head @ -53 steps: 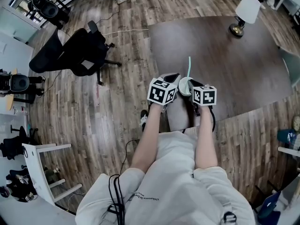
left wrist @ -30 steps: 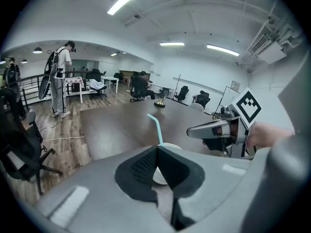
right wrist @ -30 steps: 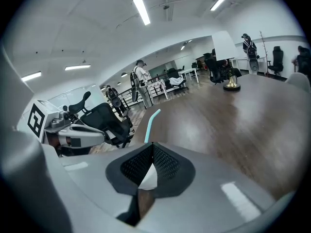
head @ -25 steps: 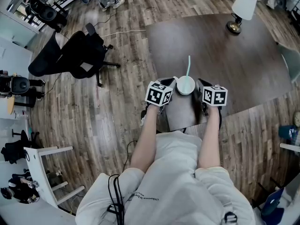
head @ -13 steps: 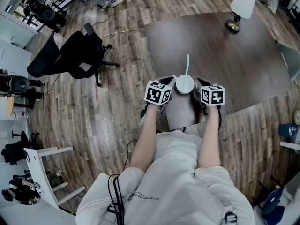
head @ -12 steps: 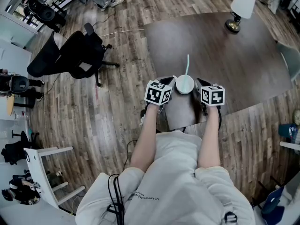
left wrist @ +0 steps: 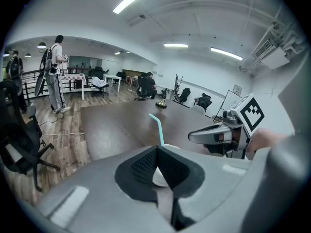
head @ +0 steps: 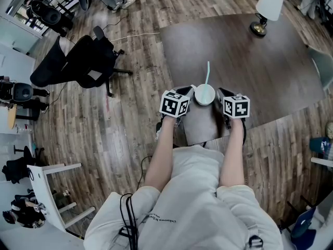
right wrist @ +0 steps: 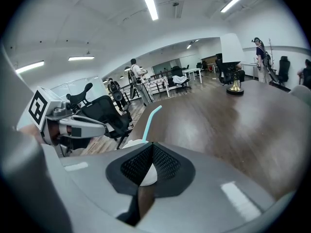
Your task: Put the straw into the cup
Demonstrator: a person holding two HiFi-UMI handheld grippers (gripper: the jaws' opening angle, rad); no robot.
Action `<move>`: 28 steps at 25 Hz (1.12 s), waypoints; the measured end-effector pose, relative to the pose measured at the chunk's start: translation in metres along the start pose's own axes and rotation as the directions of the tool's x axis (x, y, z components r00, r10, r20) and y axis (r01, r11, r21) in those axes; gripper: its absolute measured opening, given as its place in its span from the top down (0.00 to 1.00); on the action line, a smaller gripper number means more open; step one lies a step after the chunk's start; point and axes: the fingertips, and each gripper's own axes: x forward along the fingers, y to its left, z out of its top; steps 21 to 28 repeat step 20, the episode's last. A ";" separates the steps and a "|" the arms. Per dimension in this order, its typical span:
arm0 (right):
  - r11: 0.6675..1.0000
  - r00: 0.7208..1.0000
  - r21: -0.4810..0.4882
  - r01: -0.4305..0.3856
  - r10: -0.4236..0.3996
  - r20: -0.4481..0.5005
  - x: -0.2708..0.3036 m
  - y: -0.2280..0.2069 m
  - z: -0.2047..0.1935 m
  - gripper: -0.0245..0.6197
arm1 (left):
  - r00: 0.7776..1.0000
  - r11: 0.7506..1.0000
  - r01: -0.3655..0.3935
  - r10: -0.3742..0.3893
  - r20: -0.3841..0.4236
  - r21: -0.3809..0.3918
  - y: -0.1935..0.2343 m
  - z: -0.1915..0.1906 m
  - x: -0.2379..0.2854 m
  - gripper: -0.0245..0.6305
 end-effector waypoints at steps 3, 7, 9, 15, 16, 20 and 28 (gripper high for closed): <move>1.000 1.000 0.000 -0.002 0.002 0.000 0.001 0.000 0.000 0.92 | 1.000 1.000 0.001 -0.001 -0.001 -0.003 0.000 -0.001 0.001 0.96; 1.000 1.000 -0.004 -0.004 0.004 -0.002 0.001 0.000 -0.001 0.92 | 1.000 1.000 -0.004 0.004 -0.011 0.006 0.000 -0.002 0.002 0.96; 1.000 1.000 -0.002 -0.007 0.007 -0.006 0.000 -0.001 -0.003 0.92 | 1.000 1.000 -0.006 0.006 -0.014 0.004 -0.001 -0.003 0.002 0.96; 1.000 1.000 0.010 -0.006 0.006 -0.004 0.000 -0.005 -0.004 0.92 | 1.000 1.000 -0.005 0.005 -0.026 0.007 -0.002 -0.004 0.005 0.96; 1.000 1.000 0.014 -0.007 0.007 -0.004 0.000 -0.005 -0.003 0.92 | 1.000 1.000 -0.004 0.004 -0.027 0.007 -0.002 -0.004 0.005 0.96; 1.000 1.000 0.030 -0.010 0.010 0.002 0.002 -0.005 -0.002 0.92 | 1.000 1.000 -0.001 0.001 -0.031 0.006 -0.002 -0.004 0.007 0.96; 1.000 1.000 0.030 -0.010 0.010 0.002 0.002 -0.005 -0.002 0.92 | 1.000 1.000 -0.001 0.001 -0.031 0.006 -0.002 -0.004 0.007 0.96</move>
